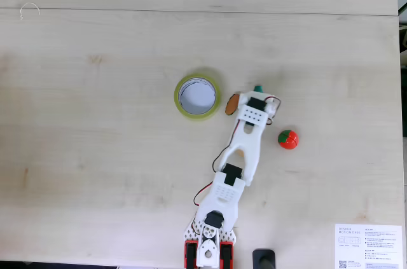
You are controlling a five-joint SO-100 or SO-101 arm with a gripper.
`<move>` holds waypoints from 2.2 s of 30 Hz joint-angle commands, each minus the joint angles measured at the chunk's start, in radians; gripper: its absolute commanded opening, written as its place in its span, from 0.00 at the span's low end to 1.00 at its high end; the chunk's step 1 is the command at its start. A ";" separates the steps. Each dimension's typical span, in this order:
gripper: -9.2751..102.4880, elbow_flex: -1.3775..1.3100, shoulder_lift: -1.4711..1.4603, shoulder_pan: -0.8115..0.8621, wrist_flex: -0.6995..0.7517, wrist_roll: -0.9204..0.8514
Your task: Grasp a cucumber and put it in the hole.
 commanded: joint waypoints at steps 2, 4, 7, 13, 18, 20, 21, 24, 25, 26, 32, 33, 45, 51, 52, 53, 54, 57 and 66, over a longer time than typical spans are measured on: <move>0.08 -0.276 0.040 0.017 0.196 0.083; 0.08 -0.367 0.038 0.018 0.261 0.083; 0.08 -0.483 0.038 0.018 0.342 0.083; 0.08 -0.699 0.038 -0.003 0.514 0.083; 0.08 -0.744 0.103 -0.060 0.577 0.083; 0.08 -0.744 0.132 -0.095 0.597 0.083; 0.08 -0.744 0.147 -0.115 0.606 0.083; 0.08 -0.744 0.189 -0.190 0.612 0.091; 0.08 -0.744 0.199 -0.216 0.612 0.091; 0.08 -0.744 0.209 -0.242 0.614 0.092; 0.08 -0.739 0.222 -0.399 0.637 0.097; 0.08 -0.738 0.216 -0.425 0.637 0.097; 0.08 -0.736 0.092 -0.591 0.634 0.097; 0.08 -0.739 0.012 -0.558 0.623 0.097; 0.08 -0.739 -0.003 -0.552 0.621 0.097; 0.08 -0.739 -0.017 -0.545 0.620 0.097; 0.08 -0.739 -0.032 -0.537 0.615 0.097; 0.08 -0.739 -0.072 -0.508 0.612 0.097; 0.08 -0.741 -0.106 -0.443 0.603 0.097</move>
